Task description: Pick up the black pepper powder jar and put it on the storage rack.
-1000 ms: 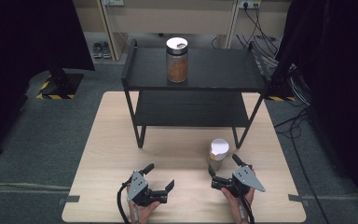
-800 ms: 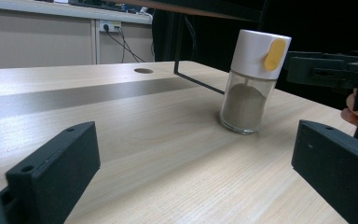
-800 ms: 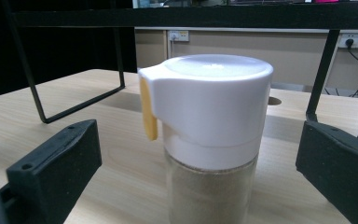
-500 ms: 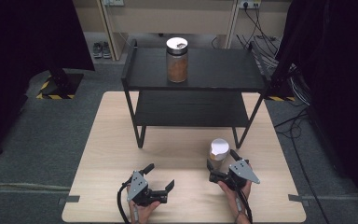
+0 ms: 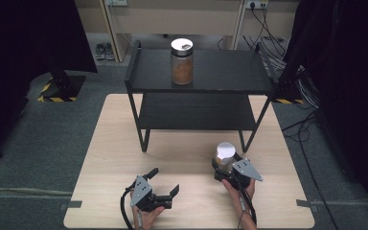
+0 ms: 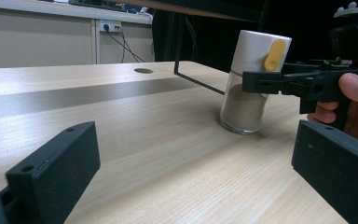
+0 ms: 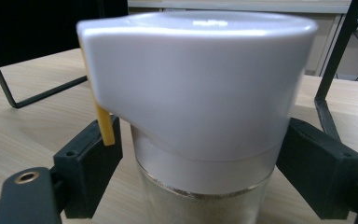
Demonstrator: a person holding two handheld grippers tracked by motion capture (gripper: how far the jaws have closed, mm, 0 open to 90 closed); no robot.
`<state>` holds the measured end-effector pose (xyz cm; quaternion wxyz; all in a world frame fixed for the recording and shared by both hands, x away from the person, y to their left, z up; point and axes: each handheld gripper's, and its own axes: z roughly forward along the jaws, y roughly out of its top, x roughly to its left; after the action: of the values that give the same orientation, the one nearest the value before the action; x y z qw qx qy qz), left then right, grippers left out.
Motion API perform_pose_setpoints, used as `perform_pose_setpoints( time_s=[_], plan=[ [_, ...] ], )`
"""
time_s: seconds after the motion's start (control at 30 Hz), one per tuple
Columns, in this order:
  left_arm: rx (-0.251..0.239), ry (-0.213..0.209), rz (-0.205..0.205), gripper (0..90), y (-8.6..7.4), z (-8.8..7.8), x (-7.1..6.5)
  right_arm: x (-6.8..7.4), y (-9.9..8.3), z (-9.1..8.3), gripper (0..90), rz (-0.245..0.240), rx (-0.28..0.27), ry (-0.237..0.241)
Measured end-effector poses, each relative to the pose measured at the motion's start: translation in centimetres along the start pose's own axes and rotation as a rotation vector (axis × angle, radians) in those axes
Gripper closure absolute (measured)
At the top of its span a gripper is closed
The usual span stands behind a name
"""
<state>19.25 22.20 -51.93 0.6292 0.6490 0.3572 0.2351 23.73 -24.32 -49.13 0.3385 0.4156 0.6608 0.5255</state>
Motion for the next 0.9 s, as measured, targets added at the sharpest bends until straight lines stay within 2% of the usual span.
perform_pose_setpoints(
  time_s=[0.43,0.53,0.9],
  plan=[
    [0.000,0.000,-0.001,0.5,0.01,0.00,0.01,-0.31,0.32,0.52,25.6,-0.005,0.034,-0.006],
    [0.000,0.000,-0.002,0.6,0.01,0.01,0.02,-0.31,0.51,0.82,30.4,-0.011,0.041,0.002],
    [-0.001,0.001,-0.004,1.1,-0.02,0.00,0.02,-0.20,0.74,0.71,30.9,0.000,0.051,-0.004]
  ],
)
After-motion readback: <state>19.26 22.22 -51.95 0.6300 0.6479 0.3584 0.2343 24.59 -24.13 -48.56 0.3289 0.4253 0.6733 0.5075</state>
